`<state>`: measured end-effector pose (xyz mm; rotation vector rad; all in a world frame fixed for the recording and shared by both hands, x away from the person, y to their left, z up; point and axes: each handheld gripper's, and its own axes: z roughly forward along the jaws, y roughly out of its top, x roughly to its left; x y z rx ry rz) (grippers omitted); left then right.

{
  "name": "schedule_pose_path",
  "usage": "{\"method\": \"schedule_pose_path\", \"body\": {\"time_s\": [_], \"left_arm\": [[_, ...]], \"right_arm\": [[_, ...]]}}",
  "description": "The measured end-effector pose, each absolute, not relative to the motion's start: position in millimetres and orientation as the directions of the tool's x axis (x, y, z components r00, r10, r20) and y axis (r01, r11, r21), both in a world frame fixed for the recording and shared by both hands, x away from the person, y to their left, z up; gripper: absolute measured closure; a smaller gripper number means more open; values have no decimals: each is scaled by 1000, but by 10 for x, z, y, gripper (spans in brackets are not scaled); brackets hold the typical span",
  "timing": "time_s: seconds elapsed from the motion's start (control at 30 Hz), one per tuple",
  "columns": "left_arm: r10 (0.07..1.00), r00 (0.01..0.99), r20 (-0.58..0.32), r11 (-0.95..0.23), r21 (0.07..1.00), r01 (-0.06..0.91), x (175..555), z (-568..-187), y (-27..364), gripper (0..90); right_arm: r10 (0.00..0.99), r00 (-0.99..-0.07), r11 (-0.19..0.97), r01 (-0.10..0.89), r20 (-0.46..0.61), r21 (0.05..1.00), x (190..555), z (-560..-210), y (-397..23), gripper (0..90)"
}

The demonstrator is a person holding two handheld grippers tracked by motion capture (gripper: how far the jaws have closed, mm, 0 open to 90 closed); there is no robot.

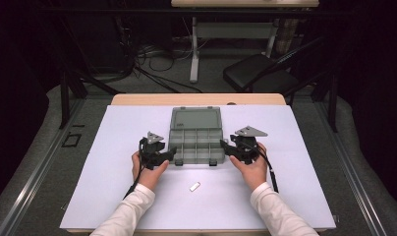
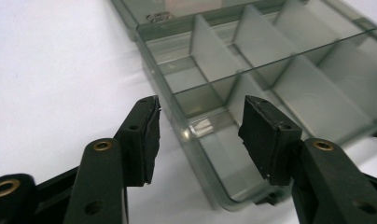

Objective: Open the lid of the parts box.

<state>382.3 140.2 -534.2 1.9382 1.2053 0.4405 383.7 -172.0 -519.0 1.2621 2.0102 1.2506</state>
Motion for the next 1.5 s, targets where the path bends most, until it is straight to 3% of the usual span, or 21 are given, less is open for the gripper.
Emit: {"method": "schedule_pose_path", "body": {"time_s": [0.27,0.47,0.67,0.93,1.5], "left_arm": [[788,609,-92,-308,797,519,3648,-5171,1453,443],[771,632,-83,-305,822,480,3544,-5081,1498,439],[734,663,-149,-267,834,483,3488,-5006,1534,379],[718,669,-192,-253,824,507,3454,-4970,1542,259],[673,714,-195,-303,808,506,3308,-5005,1340,241]], "right_arm": [[848,-529,218,417,40,882,3603,-5131,-1735,449],[829,-559,253,413,25,875,3519,-5091,-1732,429],[823,-567,248,417,38,874,3472,-5036,-1741,423],[825,-564,238,405,36,883,3466,-5003,-1776,311],[802,-595,239,406,57,882,3451,-4956,-1765,286]]}}
